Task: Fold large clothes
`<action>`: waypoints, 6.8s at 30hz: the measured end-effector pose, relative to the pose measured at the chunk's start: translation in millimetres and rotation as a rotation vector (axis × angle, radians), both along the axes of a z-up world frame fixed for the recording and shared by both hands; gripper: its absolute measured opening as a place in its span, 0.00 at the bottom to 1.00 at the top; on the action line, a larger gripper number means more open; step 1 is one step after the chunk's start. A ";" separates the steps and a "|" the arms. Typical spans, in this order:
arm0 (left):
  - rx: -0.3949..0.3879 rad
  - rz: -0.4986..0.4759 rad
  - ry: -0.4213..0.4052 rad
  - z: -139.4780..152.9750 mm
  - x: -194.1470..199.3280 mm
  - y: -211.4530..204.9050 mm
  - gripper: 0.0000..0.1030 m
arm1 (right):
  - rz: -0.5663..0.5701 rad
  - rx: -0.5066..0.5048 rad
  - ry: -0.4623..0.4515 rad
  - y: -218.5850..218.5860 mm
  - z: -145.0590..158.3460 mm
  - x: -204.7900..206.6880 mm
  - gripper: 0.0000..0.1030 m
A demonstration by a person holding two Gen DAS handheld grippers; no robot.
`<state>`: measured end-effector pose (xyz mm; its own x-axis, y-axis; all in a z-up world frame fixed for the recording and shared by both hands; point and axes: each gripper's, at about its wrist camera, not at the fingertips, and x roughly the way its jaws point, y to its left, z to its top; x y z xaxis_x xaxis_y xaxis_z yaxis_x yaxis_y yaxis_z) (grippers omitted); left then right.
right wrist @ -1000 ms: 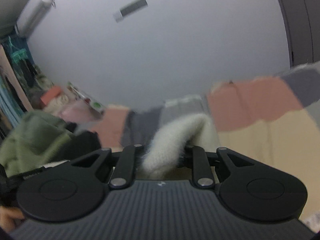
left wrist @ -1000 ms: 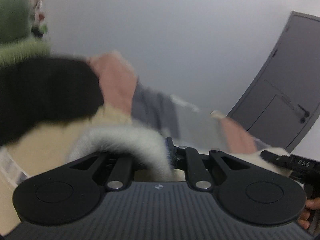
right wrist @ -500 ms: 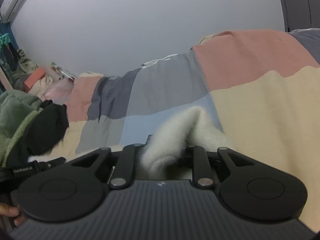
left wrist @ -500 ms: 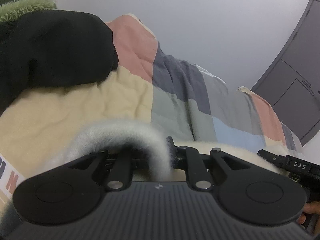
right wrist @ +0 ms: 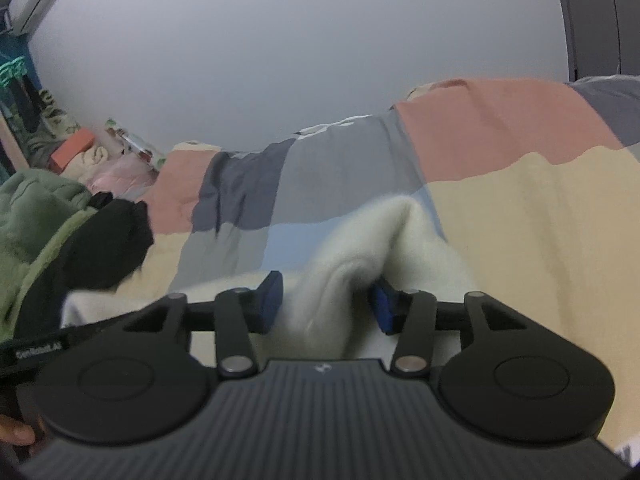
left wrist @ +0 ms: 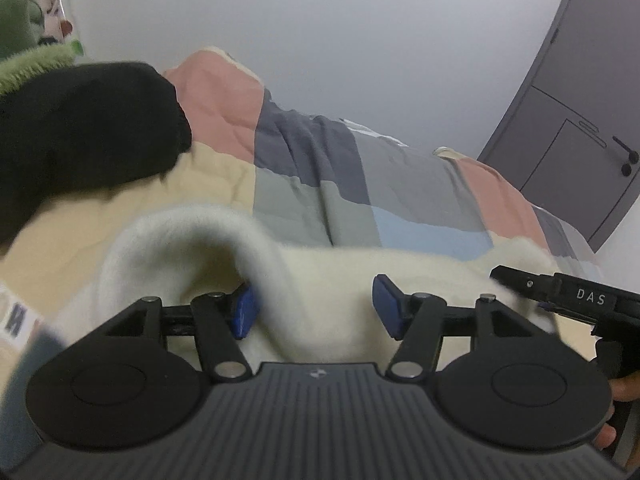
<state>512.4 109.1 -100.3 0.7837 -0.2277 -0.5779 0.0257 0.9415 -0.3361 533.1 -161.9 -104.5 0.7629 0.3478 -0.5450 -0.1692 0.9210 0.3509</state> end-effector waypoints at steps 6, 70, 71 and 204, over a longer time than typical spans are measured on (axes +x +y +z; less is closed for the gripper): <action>0.024 0.000 -0.026 25.8 -56.7 -14.9 0.63 | 0.035 -0.012 -0.036 -6.0 17.0 -49.8 0.47; 0.045 0.495 0.027 52.6 -355.3 152.7 0.14 | -0.106 -0.310 -0.065 -126.3 90.3 -294.5 0.14; 0.060 0.521 0.011 59.0 -352.4 161.7 0.14 | -0.117 -0.320 -0.073 -137.8 96.8 -283.7 0.14; -0.252 0.018 0.141 53.1 -413.5 -6.8 0.23 | -0.172 0.060 0.473 -131.2 4.0 -368.0 0.62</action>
<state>98.9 102.2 -47.2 0.7050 -0.3646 -0.6084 -0.0535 0.8279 -0.5582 165.1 -293.1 -100.5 0.4861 0.2803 -0.8277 0.1731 0.8975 0.4056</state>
